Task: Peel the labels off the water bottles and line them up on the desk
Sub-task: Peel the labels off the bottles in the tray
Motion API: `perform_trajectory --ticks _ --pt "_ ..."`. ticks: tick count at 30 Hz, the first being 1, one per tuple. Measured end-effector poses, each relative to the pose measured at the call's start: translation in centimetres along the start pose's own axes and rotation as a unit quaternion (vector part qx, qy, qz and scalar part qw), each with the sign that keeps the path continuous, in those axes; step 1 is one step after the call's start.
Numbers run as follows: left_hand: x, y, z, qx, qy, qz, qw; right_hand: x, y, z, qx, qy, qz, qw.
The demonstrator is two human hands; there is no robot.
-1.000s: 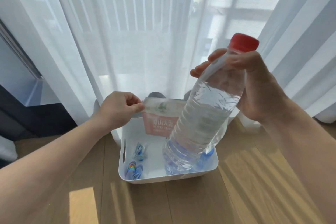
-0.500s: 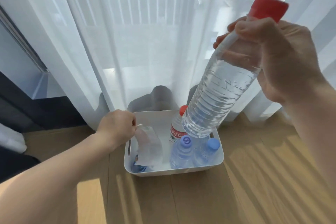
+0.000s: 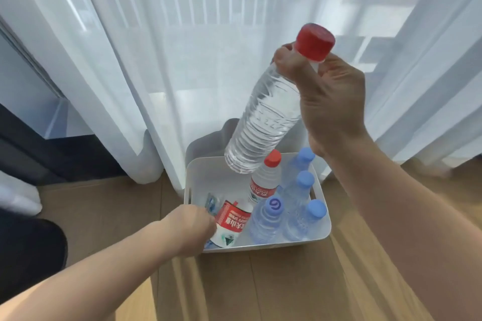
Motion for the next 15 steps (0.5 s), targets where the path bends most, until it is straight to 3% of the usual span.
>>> perform_trajectory --ticks 4,9,15 --pt "0.4 0.1 -2.5 0.186 0.002 0.057 0.981 0.9 -0.5 2.7 -0.029 -0.002 0.002 1.0" --pt "1.5 -2.5 -0.4 0.093 -0.003 0.063 0.994 4.3 -0.8 5.5 -0.113 0.074 0.03 0.99" --pt "3.9 -6.2 0.6 0.051 -0.005 0.104 0.993 10.1 -0.8 5.9 -0.182 0.151 0.114 0.965"
Point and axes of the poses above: each hand's wrist, its own y-axis away from the middle knuckle, its own z-axis out of the palm, x = y × z, the point moved 8 cm from there along -y, towards the middle knuckle, and after that the axes turned 6 degrees about z, right-handed, at the moved point
